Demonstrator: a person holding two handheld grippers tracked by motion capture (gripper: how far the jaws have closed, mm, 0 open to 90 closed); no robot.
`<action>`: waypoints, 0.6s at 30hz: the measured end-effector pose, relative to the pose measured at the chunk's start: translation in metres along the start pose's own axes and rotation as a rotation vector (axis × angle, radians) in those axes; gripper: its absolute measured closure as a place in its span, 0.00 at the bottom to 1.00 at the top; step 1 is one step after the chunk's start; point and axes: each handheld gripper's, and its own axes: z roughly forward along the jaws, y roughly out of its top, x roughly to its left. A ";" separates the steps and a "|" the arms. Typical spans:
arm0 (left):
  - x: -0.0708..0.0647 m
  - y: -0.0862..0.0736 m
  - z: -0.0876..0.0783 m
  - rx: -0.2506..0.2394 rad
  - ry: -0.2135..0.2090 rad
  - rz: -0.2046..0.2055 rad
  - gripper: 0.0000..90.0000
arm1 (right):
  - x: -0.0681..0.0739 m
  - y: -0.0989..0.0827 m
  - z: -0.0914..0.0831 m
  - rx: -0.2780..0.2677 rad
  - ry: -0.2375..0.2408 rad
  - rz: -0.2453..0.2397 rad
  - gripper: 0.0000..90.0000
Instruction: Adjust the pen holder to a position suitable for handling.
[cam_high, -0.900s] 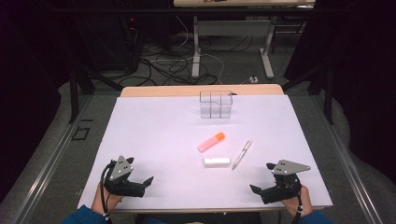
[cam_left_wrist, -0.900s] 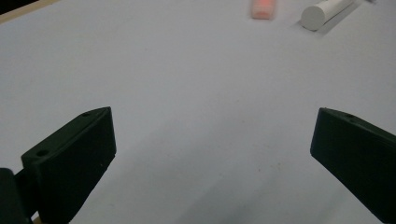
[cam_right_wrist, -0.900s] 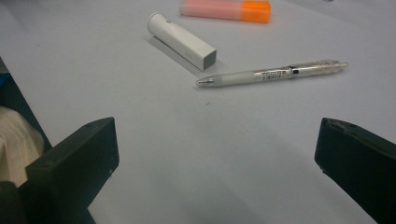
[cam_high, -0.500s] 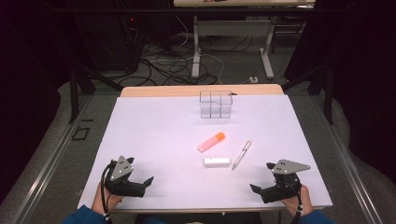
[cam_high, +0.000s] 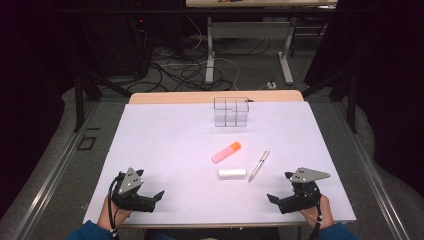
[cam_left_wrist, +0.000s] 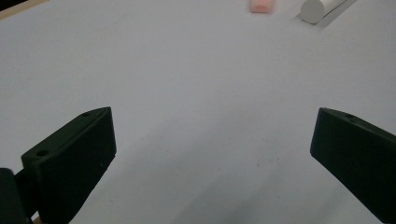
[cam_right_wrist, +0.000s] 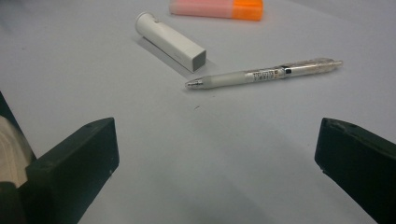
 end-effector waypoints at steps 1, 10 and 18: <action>0.000 0.000 0.000 -0.005 0.001 -0.001 0.00 | -0.001 0.000 0.001 -0.004 0.001 -0.005 0.00; 0.000 0.000 0.000 0.008 -0.010 -0.002 0.00 | -0.009 0.003 0.009 0.013 0.002 0.040 0.00; -0.001 0.000 0.000 0.010 -0.012 0.001 0.00 | -0.013 0.010 0.019 0.033 -0.005 0.023 0.00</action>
